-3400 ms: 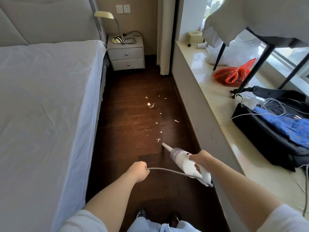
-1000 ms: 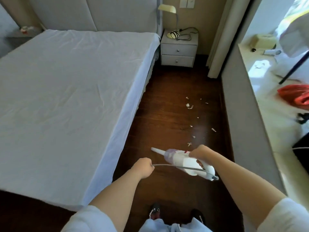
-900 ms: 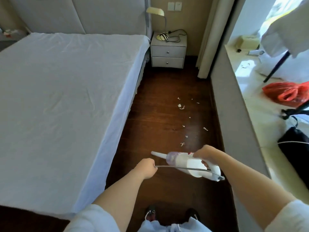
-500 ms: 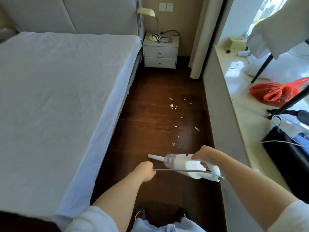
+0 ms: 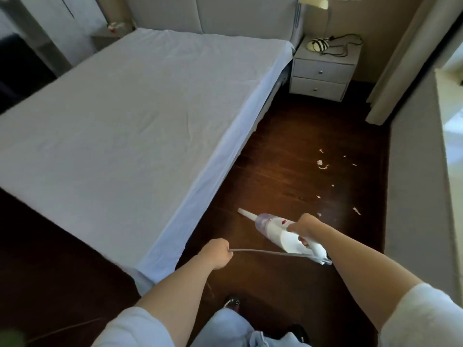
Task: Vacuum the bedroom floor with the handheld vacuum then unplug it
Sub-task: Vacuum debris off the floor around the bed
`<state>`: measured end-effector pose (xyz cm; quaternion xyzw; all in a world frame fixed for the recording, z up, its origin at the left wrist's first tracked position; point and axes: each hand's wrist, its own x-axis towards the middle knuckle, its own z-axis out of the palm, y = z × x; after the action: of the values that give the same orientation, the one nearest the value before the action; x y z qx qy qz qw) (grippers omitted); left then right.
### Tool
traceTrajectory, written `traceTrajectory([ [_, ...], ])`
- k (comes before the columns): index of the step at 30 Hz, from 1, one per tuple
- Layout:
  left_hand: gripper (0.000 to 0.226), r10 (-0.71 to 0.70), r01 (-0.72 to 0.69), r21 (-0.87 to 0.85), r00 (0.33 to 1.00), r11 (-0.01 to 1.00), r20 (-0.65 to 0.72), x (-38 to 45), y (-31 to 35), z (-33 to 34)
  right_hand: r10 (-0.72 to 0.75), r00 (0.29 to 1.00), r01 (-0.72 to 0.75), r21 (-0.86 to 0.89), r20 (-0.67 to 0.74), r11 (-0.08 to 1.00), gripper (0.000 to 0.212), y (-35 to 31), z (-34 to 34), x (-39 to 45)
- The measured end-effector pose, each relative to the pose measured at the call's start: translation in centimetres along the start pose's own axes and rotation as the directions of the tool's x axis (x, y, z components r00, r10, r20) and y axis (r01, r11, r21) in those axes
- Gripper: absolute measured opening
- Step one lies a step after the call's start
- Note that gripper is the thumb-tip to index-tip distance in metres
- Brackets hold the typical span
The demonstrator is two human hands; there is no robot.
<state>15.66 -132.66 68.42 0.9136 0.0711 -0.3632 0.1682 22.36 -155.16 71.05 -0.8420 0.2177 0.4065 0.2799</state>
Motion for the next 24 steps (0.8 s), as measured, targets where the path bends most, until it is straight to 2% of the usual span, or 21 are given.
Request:
traceTrajectory([
  [7,0.027,-0.015,0.015,0.019,1.000,1.000,0.001,2.4,-3.9,-4.8,-0.001,1.000,0.001,-0.059,-0.003,0.998,0.046,-5.7,2.7,1.4],
  [12,0.025,0.038,-0.040,0.062,0.999,0.997,0.035,4.8,-5.3,-5.7,0.059,0.998,-0.059,0.015,-0.022,0.998,0.043,-6.5,3.7,1.1],
  [18,0.025,0.187,-0.198,0.096,0.975,0.975,0.118,6.4,-1.8,-3.7,0.216,0.976,-0.214,0.136,0.004,0.967,0.048,-2.8,2.3,-1.1],
  [24,0.026,0.281,-0.299,0.162,0.951,0.940,0.125,5.5,3.7,-0.8,0.271,0.962,-0.253,0.268,-0.033,0.930,0.041,4.3,0.4,-4.6],
])
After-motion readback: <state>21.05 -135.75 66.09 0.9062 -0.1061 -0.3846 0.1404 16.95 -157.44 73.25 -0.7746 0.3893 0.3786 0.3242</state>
